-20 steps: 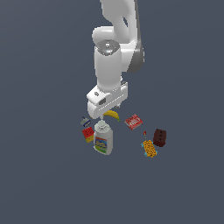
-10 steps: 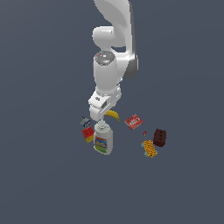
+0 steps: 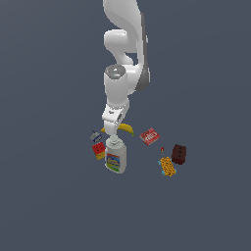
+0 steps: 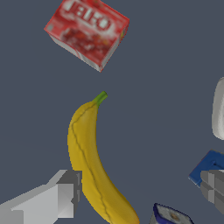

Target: Pick up a designated object from a clutter of objects.

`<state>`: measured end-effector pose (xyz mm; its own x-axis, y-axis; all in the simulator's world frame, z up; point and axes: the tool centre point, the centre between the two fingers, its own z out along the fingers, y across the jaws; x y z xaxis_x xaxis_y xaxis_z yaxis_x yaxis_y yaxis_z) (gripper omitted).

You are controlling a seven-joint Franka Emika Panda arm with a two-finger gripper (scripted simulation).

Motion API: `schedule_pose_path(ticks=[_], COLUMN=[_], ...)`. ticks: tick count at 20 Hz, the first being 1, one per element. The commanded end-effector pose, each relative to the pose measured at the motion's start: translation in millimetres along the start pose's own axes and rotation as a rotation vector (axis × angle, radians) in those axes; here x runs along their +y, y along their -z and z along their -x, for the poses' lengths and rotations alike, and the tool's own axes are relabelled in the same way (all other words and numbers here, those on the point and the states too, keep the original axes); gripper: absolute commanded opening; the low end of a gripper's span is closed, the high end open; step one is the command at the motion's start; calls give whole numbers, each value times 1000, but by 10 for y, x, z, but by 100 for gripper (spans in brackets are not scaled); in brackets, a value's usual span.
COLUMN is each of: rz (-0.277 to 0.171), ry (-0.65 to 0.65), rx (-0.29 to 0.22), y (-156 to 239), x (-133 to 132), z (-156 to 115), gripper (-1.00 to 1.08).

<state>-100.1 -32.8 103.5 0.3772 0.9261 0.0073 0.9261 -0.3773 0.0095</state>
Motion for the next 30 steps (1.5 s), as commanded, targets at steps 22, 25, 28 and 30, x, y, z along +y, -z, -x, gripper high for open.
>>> schedule_pose_path(ticks=[22, 25, 28, 30], rz=[-11, -11, -10, -10], ry=[242, 242, 243, 243], rx=[-6, -6, -6, -6], y=[-346, -389, -468, -539], x=[-369, -373, -376, -379], z=[247, 248, 250, 251], gripper=[100, 100, 100, 100])
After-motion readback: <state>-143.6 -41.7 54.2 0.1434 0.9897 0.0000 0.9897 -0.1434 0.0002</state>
